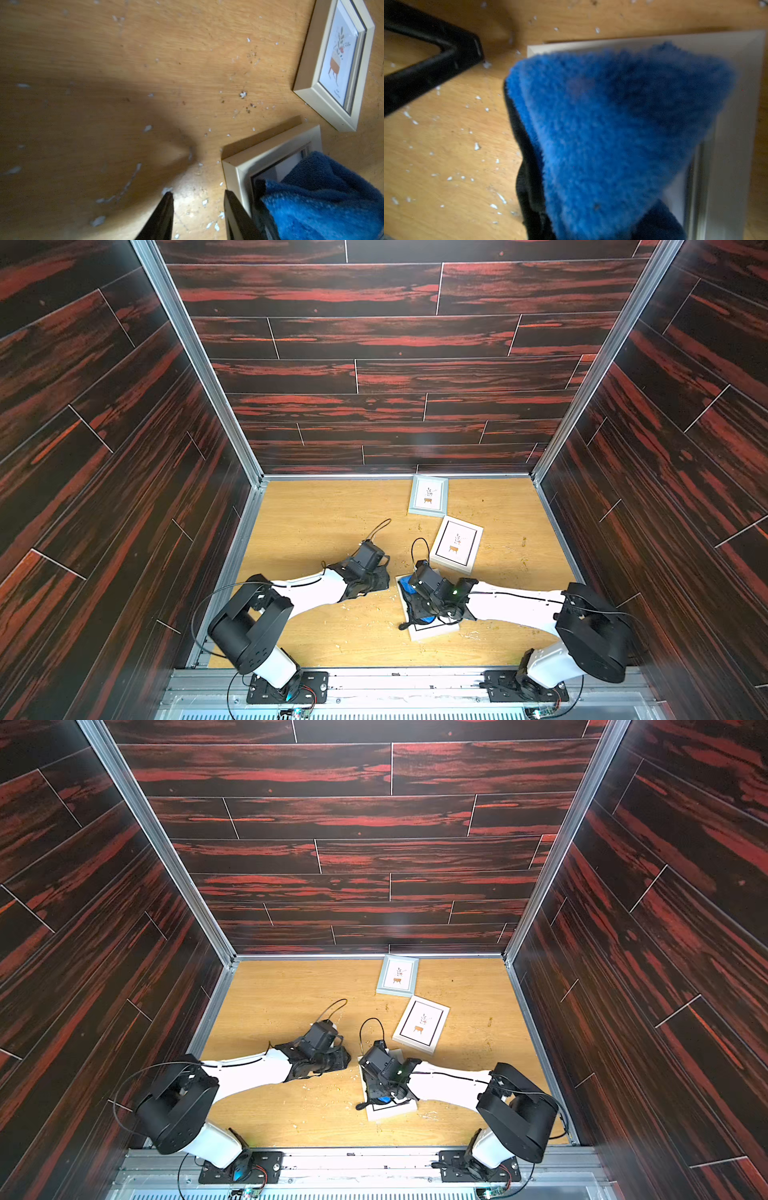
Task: Wipe the picture frame with a cloth
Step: Move the picture frame to the center of the board.
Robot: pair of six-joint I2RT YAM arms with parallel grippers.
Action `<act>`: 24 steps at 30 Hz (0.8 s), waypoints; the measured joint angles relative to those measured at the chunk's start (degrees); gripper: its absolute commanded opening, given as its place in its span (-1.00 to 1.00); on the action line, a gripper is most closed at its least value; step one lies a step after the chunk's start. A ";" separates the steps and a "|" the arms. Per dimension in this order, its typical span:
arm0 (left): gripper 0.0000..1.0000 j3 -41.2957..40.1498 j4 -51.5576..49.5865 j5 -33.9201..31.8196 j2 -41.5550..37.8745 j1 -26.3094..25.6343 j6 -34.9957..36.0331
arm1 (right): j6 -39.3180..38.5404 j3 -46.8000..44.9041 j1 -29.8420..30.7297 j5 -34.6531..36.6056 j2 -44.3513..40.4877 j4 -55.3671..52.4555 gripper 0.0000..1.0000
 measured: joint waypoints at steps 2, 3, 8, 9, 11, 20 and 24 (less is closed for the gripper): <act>-0.07 -1.33 1.66 1.46 -0.94 0.04 -0.33 | 0.02 2.01 0.04 -0.04 1.16 1.31 -1.00; -0.06 -1.97 2.45 2.05 -1.27 -0.04 -0.55 | 0.02 2.89 0.04 -0.13 1.62 1.99 -1.00; -0.04 -4.33 4.09 3.10 -2.12 -0.26 -1.46 | -0.07 9.22 0.02 0.87 4.98 3.39 -1.00; -0.02 -4.35 4.11 3.10 -2.21 -0.26 -1.49 | -0.09 10.29 -0.11 1.77 5.27 2.73 -1.00; 0.01 -4.35 4.39 3.30 -2.64 -0.20 -1.49 | -0.55 11.37 -0.59 3.78 4.70 1.57 -1.00; 0.04 0.63 3.39 5.05 0.61 -4.46 0.09 | -5.11 6.73 -4.61 11.32 -7.93 -8.55 -1.00; -0.05 4.20 1.73 5.14 3.58 -5.90 0.96 | -5.79 4.46 -4.59 13.73 -8.98 -12.41 -1.00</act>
